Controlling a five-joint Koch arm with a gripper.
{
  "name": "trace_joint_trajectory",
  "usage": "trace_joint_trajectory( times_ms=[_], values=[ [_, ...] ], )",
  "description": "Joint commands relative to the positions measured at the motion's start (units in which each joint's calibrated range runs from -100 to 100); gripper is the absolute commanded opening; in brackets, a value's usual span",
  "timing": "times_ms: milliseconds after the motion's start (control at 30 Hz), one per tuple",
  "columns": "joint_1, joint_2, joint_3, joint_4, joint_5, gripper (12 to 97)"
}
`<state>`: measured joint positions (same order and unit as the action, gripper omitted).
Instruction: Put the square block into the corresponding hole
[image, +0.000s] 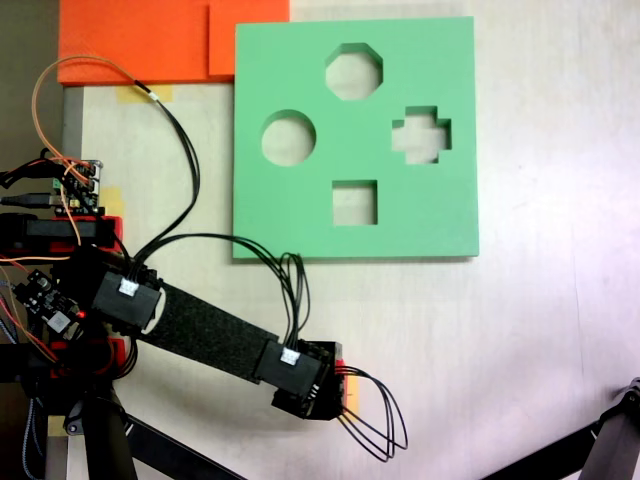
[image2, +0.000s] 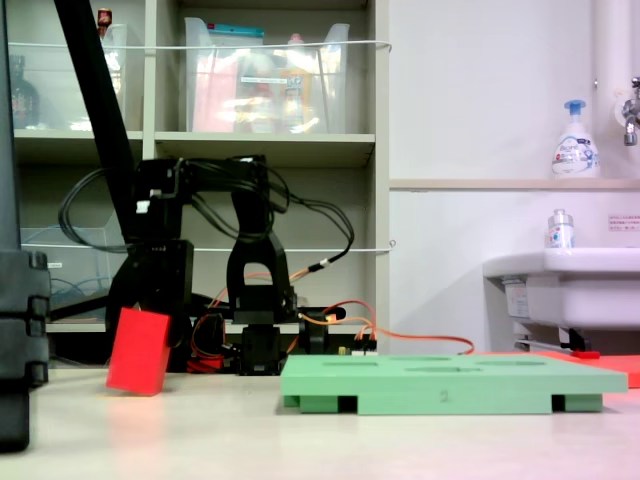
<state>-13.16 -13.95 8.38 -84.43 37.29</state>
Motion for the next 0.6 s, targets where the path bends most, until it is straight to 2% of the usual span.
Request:
trace_joint_trajectory(
  times_ms=[0,233,567],
  values=[
    [-0.1,-2.8,0.4,-5.2,0.0,27.5],
    [2.1,-14.4,4.7,-9.4,1.2,27.7],
    [12.7,-17.5,11.6,-12.2,11.8,27.7]
  ],
)
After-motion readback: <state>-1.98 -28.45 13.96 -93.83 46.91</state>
